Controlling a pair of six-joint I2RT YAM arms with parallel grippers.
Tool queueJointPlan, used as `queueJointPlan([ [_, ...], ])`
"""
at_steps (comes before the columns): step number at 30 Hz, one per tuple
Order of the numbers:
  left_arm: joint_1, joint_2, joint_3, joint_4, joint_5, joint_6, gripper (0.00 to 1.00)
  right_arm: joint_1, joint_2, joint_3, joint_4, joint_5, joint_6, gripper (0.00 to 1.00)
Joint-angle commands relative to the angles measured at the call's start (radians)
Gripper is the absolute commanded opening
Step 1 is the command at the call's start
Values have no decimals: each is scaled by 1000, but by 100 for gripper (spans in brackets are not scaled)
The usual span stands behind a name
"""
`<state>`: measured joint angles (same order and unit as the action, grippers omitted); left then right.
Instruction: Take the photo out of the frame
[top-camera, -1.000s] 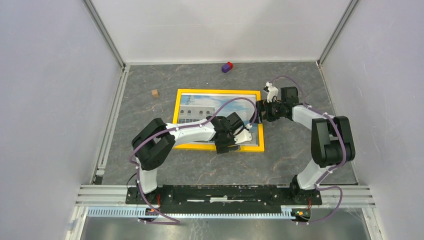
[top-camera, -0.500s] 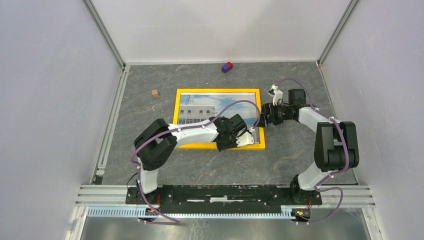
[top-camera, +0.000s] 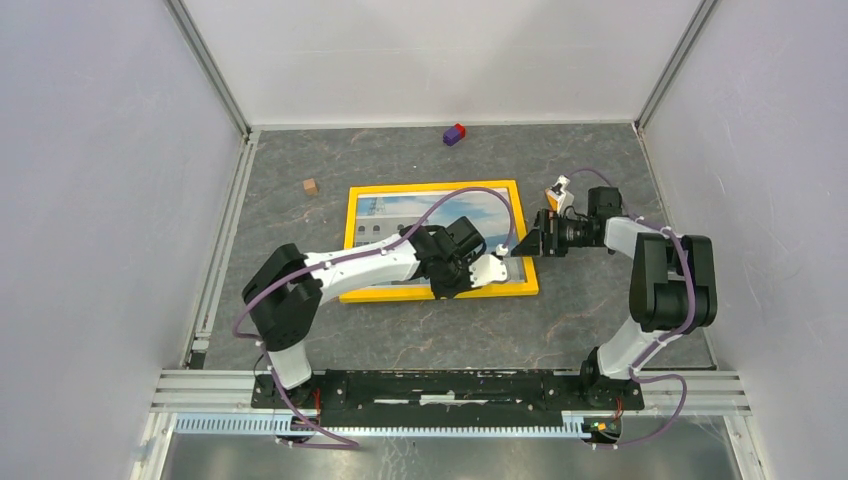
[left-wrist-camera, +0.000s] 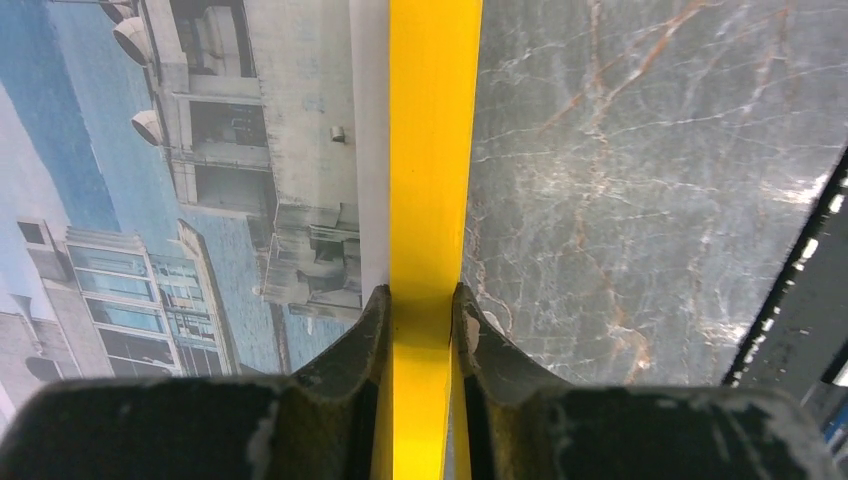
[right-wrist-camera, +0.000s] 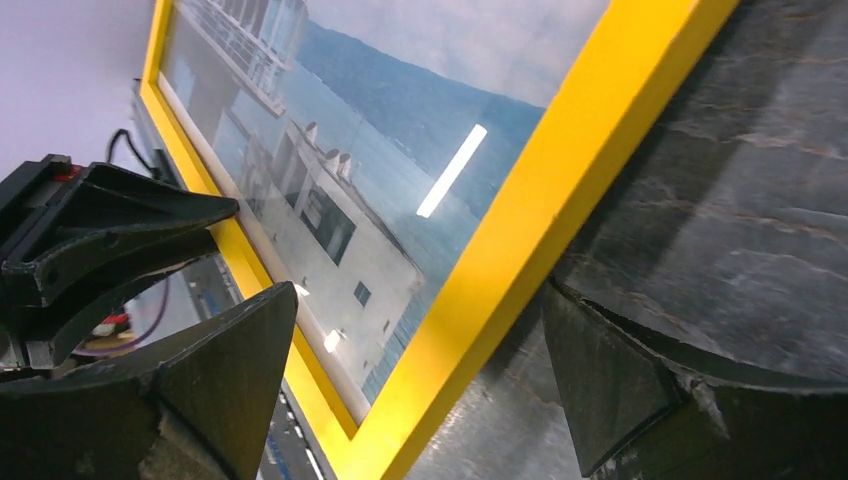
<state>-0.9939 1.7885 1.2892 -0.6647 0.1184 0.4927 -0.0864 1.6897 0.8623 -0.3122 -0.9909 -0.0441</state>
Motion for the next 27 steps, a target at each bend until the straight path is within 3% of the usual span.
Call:
queueJointPlan([
  [1, 1, -103, -6, 28, 50, -8, 2, 1, 20, -32, 80, -114, 89, 98],
  [6, 1, -128, -38, 55, 61, 7, 2, 2, 47, -130, 290, -208, 300, 96],
  [21, 0, -137, -119, 156, 90, 62, 2, 81, 127, -310, 860, -239, 740, 89],
  [24, 0, -129, -125, 163, 89, 65, 2, 80, 138, -350, 1028, -241, 876, 87],
  [27, -1, -127, -125, 165, 92, 60, 2, 82, 157, -406, 1301, -244, 1069, 82],
])
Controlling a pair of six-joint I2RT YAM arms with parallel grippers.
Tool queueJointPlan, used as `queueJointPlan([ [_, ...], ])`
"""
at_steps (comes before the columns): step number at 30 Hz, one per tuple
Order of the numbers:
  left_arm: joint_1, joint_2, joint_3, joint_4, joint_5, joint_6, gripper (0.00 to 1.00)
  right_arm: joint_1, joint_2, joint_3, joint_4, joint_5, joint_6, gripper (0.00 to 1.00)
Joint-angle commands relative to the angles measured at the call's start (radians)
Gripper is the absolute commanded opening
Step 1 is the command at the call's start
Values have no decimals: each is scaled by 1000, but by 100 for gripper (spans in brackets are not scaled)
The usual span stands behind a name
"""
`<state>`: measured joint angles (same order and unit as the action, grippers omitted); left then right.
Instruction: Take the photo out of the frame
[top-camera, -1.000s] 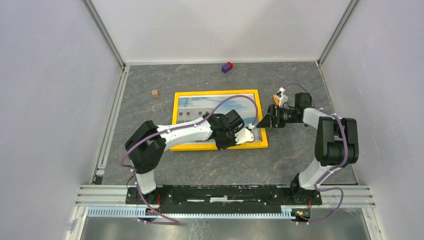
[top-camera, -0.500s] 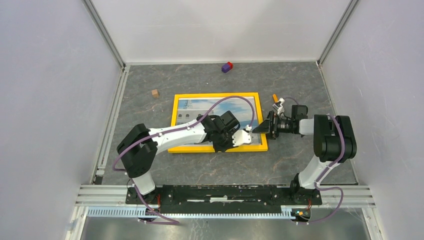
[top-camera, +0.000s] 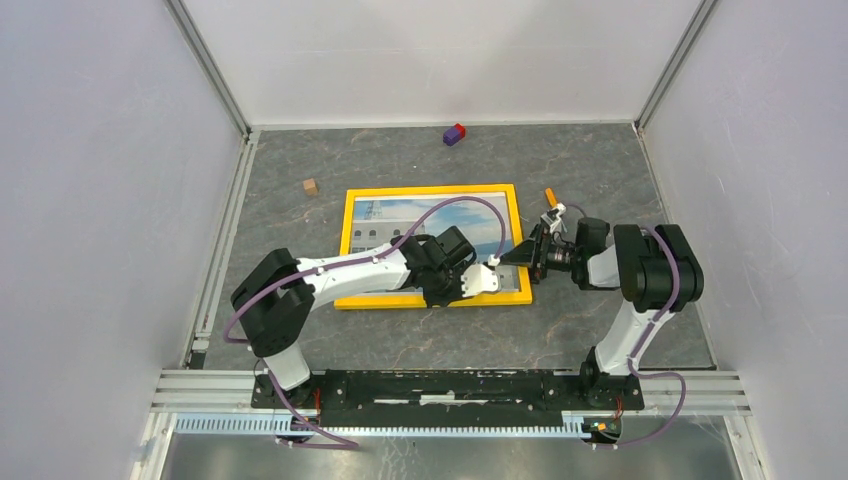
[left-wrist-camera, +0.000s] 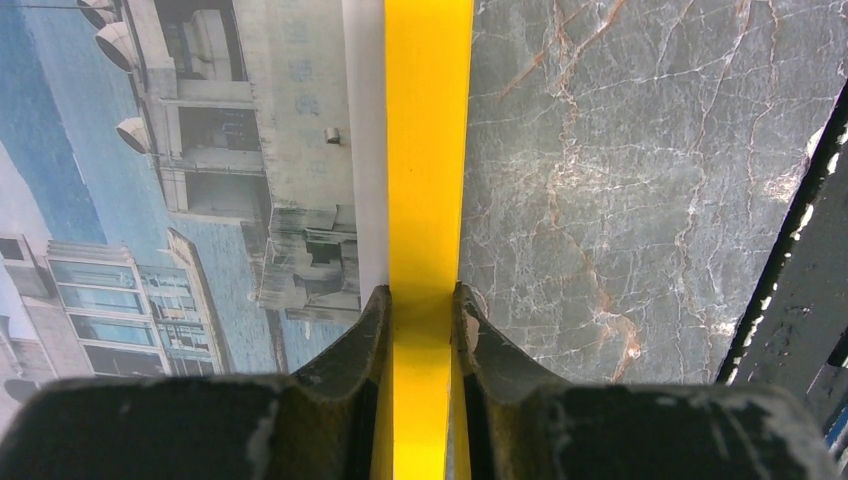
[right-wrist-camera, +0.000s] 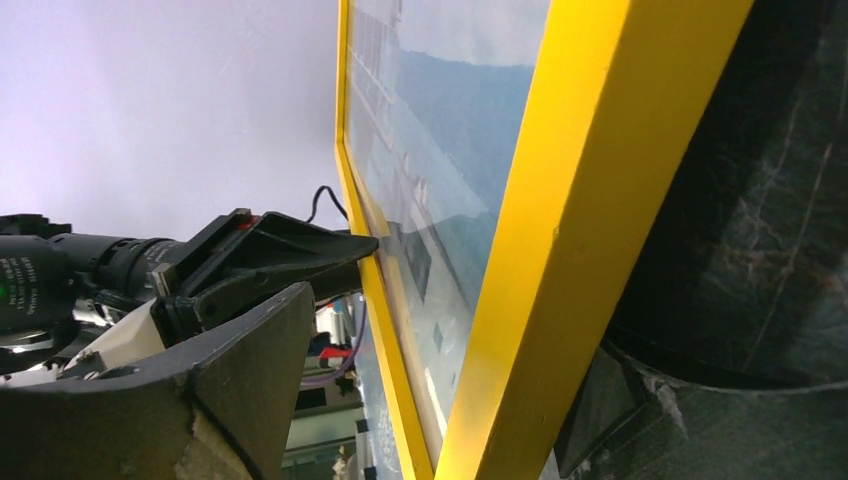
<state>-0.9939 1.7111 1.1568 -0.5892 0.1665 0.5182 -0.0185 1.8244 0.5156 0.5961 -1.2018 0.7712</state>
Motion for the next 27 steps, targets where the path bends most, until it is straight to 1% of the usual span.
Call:
queueJointPlan([
  [1, -1, -49, 7, 89, 46, 33, 2, 36, 37, -81, 490, -32, 340, 79],
  [5, -1, -54, 11, 89, 51, 25, 2, 42, 121, -127, 971, -35, 684, 64],
  [6, -2, -55, 12, 89, 50, 24, 2, 41, 141, -127, 1069, -36, 742, 61],
  [7, -2, -55, 13, 88, 49, 23, 2, 41, 151, -127, 1112, -38, 780, 58],
  [8, -1, -55, 15, 89, 46, 24, 2, 41, 148, -127, 1109, -36, 775, 55],
  [10, -2, -54, 19, 87, 45, 22, 3, 41, 119, -134, 1006, -33, 690, 53],
  [12, -1, -53, 25, 83, 44, 16, 3, 41, 64, -137, 817, -26, 545, 50],
  [13, -2, -52, 28, 80, 43, 13, 4, 41, 30, -133, 675, -18, 456, 48],
  [14, -2, -50, 33, 76, 40, 9, 5, 42, -6, -120, 523, -8, 326, 45],
  [15, -2, -48, 37, 70, 37, 5, 7, 41, -36, -94, 302, 5, 194, 42],
  [17, -1, -43, 50, 55, 27, -7, 13, 41, -89, -16, -93, 51, -130, 37],
  [18, -1, -41, 59, 45, 26, -15, 17, 40, -108, 15, -209, 71, -214, 34],
  [19, 0, -43, 66, 34, 24, -22, 21, 39, -124, 30, -254, 77, -262, 31],
  [22, 6, -54, 91, -2, 24, -46, 34, 27, -172, 39, -288, 86, -286, 19],
  [24, 17, -72, 107, -29, 29, -65, 43, 24, -195, 62, -361, 99, -339, 10],
  [27, 51, -109, 128, -77, 50, -101, 60, -8, -225, 94, -436, 90, -384, 0],
])
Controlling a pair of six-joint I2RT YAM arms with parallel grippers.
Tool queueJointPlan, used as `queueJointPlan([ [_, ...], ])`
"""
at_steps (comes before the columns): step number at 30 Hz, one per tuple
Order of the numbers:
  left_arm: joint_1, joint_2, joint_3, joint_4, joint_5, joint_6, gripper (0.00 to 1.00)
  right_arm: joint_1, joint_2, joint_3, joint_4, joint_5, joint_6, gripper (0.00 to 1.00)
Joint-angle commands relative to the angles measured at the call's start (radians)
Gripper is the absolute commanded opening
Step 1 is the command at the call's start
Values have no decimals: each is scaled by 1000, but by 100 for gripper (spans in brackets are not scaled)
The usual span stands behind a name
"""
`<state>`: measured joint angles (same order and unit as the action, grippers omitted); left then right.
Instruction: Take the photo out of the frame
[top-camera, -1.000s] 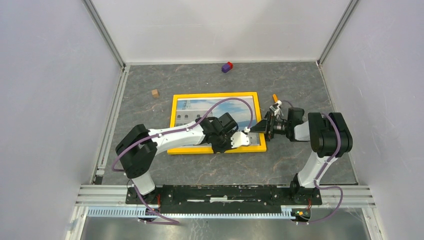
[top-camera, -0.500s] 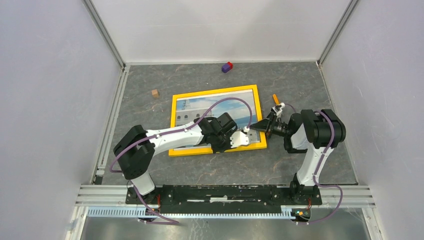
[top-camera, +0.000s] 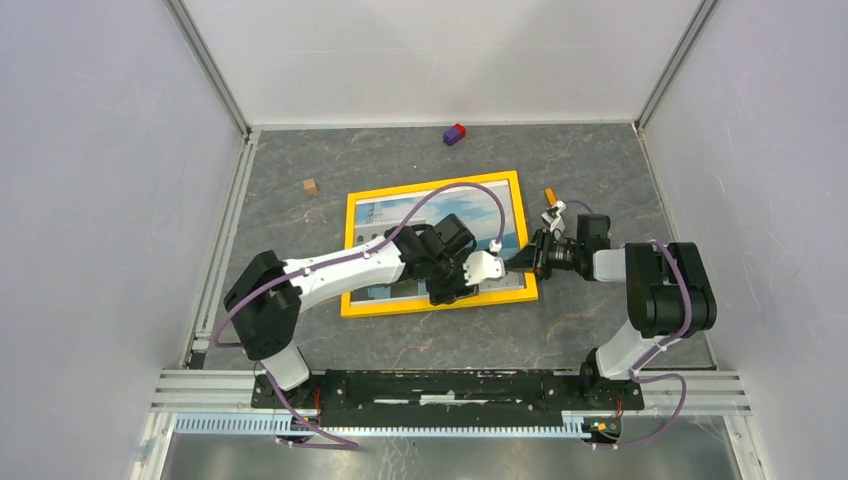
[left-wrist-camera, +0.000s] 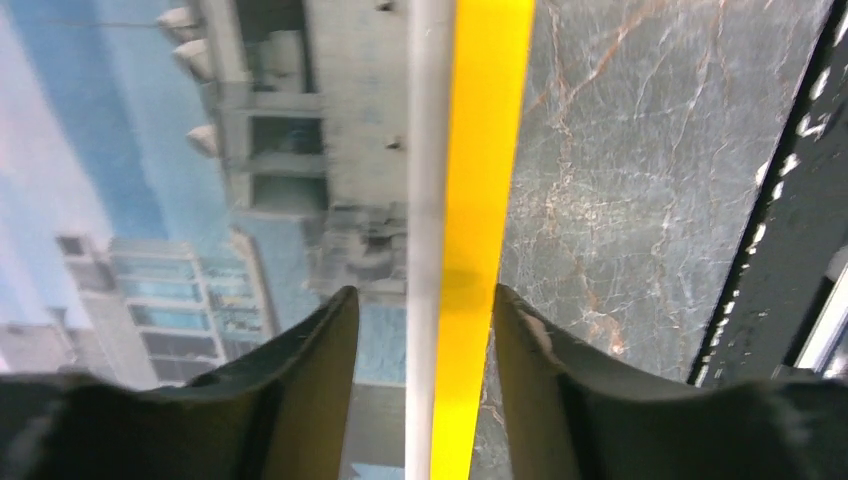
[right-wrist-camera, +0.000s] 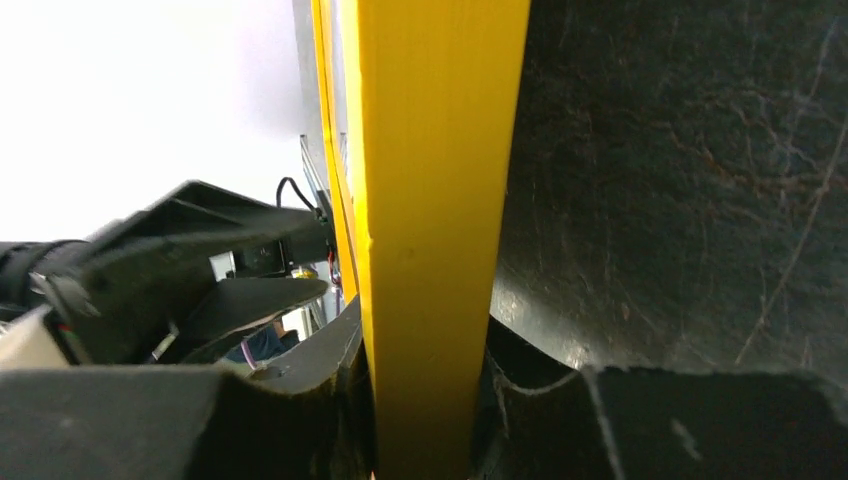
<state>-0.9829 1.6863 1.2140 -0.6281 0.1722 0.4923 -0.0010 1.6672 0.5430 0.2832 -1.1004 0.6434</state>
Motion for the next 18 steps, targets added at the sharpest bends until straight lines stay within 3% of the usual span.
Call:
queueJointPlan([
  [1, 54, -100, 75, -60, 56, -80, 65, -32, -78, 73, -144, -17, -265, 0],
  [3, 83, -141, 67, -78, 66, -91, 77, -39, -104, 99, -197, -23, -304, 0],
  [5, 120, -190, 51, -83, 76, -102, 100, -43, -139, 126, -254, -20, -342, 0],
  [13, 392, -370, 38, -71, 145, -238, 100, -54, -290, 308, -524, 35, -526, 0],
  [15, 433, -402, 27, -57, 102, -271, 100, -54, -309, 391, -632, 88, -615, 0],
  [18, 463, -448, -6, -14, -73, -337, 100, -54, -338, 495, -750, 159, -727, 0],
])
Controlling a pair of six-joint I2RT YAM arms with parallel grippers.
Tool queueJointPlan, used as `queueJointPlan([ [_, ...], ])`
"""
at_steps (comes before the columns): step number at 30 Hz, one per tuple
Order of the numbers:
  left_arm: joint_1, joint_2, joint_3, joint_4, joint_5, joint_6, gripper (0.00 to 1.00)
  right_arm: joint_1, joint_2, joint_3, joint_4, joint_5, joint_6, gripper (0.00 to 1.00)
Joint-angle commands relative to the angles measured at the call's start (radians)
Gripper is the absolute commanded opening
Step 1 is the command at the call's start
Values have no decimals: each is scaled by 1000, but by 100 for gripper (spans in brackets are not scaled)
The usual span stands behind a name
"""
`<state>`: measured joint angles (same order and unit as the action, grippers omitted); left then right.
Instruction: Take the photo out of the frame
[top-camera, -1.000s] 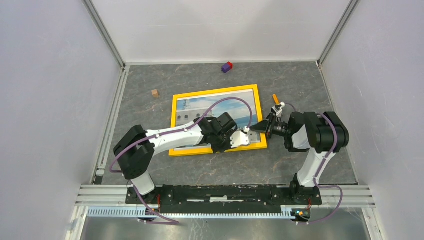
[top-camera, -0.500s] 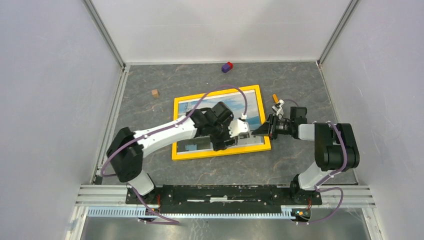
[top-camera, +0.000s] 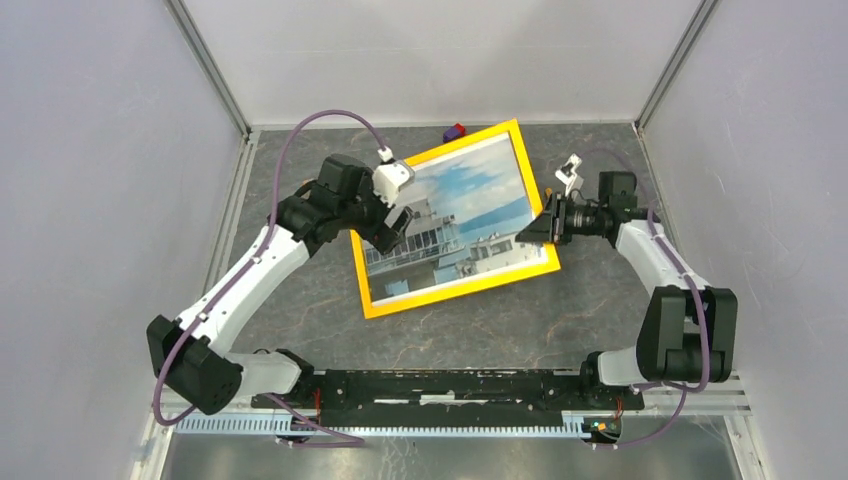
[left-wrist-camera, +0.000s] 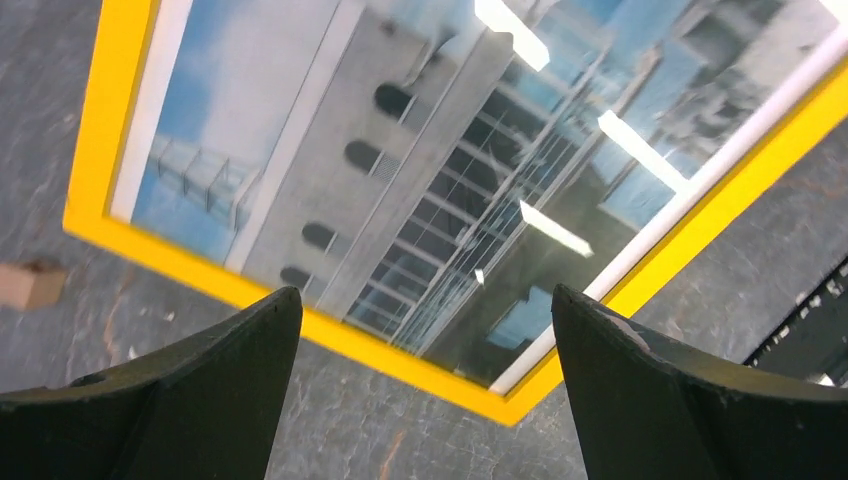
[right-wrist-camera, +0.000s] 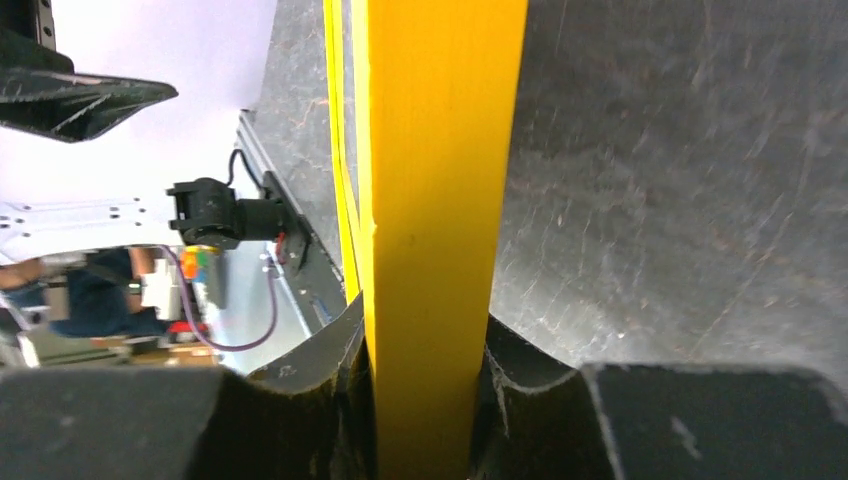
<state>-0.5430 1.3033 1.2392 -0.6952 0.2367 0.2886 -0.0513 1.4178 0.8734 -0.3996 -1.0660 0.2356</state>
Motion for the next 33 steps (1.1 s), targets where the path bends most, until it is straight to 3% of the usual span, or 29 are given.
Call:
queueJointPlan([
  [1, 43, -83, -43, 66, -167, -155, 100, -4, -103, 187, -82, 144, -336, 0],
  [7, 201, -174, -61, 96, -221, -277, 100, -4, -173, 312, -128, 216, -417, 0],
  [17, 392, -341, -152, 147, -153, -407, 100, 22, -267, 529, -193, 355, -604, 0],
  [24, 483, -348, -162, 164, -137, -467, 100, 257, -326, 581, -222, 586, -714, 0],
  [33, 524, -332, -164, 173, -115, -483, 100, 476, -349, 585, -340, 813, -842, 0],
])
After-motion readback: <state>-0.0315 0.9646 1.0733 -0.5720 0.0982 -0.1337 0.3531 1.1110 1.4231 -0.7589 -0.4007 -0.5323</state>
